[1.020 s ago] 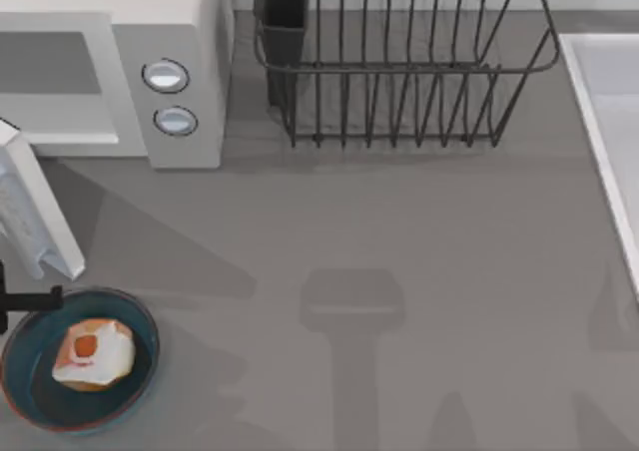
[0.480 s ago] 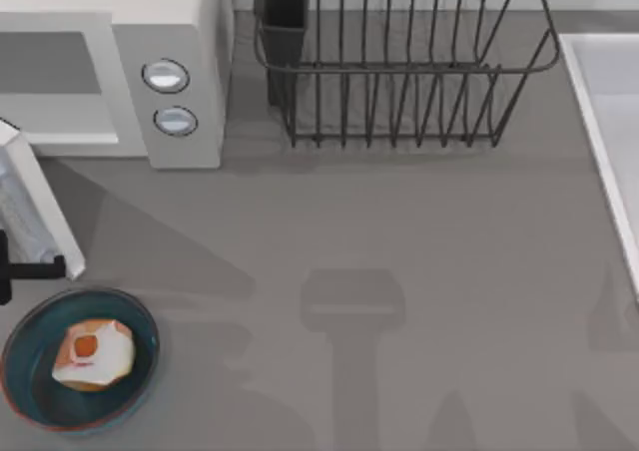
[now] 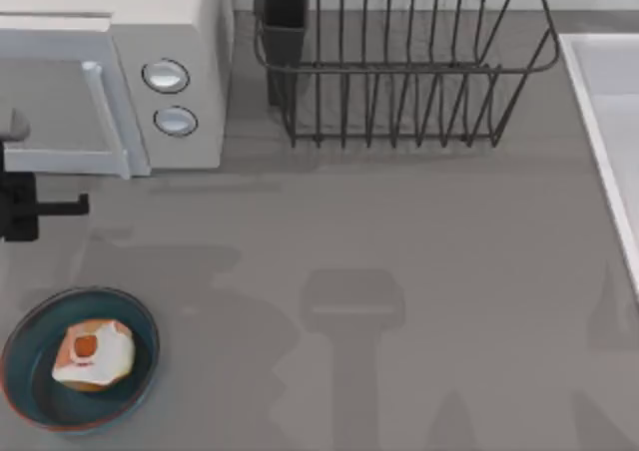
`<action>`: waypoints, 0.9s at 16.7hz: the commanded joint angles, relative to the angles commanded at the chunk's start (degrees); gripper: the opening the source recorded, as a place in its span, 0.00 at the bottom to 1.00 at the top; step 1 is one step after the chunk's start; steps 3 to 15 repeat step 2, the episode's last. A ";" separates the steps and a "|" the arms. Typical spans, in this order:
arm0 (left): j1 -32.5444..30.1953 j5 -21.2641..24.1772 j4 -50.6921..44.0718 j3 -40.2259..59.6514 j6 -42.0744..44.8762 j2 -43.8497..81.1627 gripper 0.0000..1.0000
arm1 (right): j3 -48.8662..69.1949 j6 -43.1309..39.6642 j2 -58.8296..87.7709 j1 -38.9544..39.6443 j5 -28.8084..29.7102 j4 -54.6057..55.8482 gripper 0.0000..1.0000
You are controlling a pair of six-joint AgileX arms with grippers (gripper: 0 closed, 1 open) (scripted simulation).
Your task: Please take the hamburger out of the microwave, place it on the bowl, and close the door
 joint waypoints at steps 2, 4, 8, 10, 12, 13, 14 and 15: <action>-0.06 -0.03 0.29 0.41 -0.03 0.48 0.00 | 0.00 0.00 0.00 0.00 0.00 0.00 1.00; -0.06 -0.03 0.29 0.41 -0.03 0.48 0.00 | 0.00 0.00 0.00 0.00 0.00 0.00 1.00; -0.06 -0.03 0.29 0.41 -0.03 0.48 0.00 | 0.00 0.00 0.00 0.00 0.00 0.00 1.00; -0.06 -0.03 0.29 0.41 -0.03 0.48 0.00 | 0.00 0.00 0.00 0.00 0.00 0.00 1.00; -0.06 -0.03 0.29 0.41 -0.03 0.48 0.00 | 0.00 0.00 0.00 0.00 0.00 0.00 1.00; -0.06 -0.03 0.29 0.41 -0.03 0.48 0.00 | 0.00 0.00 0.00 0.00 0.00 0.00 1.00; -0.06 -0.03 0.29 0.41 -0.03 0.48 0.00 | 0.00 0.00 0.00 0.00 0.00 0.00 1.00; -0.06 -0.03 0.29 0.41 -0.03 0.48 0.00 | 0.00 0.00 0.00 0.00 0.00 0.00 1.00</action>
